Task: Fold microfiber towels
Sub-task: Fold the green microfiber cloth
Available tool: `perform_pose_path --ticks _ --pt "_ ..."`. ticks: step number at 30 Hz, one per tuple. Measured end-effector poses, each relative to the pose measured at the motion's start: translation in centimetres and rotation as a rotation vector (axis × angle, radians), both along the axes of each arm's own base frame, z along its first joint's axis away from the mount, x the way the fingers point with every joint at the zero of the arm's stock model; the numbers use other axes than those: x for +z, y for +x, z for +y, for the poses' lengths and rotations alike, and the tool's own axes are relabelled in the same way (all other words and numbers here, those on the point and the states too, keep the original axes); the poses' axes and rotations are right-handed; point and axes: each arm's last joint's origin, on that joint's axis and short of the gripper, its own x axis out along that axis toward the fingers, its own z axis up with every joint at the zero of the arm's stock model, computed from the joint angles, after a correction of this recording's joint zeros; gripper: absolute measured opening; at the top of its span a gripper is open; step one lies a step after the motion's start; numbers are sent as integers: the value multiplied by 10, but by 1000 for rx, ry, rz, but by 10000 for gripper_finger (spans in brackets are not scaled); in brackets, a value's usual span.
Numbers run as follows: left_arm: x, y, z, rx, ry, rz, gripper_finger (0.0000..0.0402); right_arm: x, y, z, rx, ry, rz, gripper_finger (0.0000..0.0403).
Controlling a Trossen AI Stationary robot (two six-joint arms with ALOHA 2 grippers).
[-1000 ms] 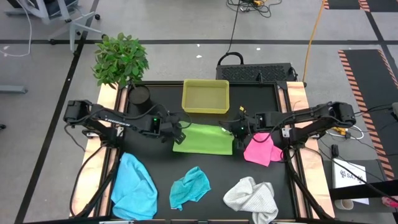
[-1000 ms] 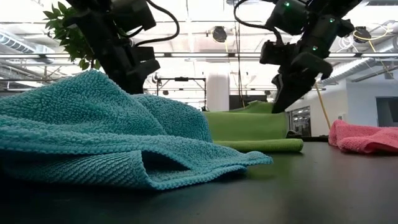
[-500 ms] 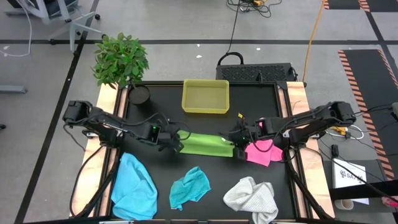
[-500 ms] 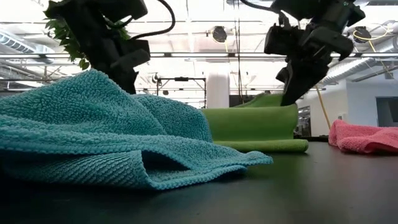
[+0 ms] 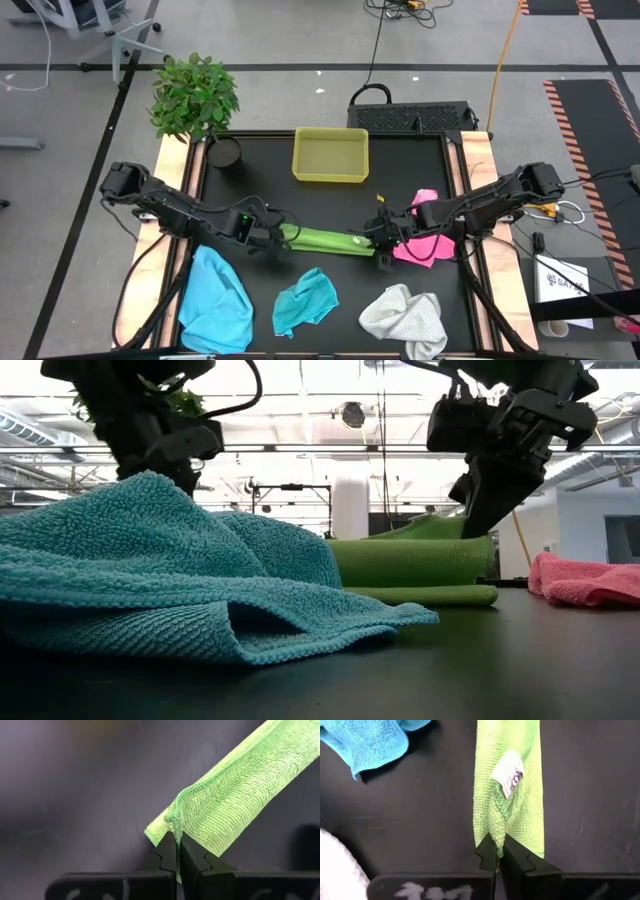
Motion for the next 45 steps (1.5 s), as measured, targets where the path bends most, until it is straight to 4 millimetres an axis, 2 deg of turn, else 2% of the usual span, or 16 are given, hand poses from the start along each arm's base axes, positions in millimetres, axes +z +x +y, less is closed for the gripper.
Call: perform_pose_path --ticks 6,15,20,28,35,45 --pt "-12 -8 -8 33 -76 -10 2 -6 4 2 5 21 10 0" --pt "-13 -9 -12 36 -93 -14 9 -23 13 6 38 68 41 2" --pt "-18 -9 -13 25 -116 15 45 -24 13 4 26 39 38 25" --pt "-40 -5 -17 53 -205 110 130 -25 13 -1 14 20 55 59" --pt "-33 -5 -8 76 -140 76 177 -26 10 -2 12 15 87 65" --pt "-15 -4 9 85 -115 31 182 -28 7 -3 26 2 116 66"
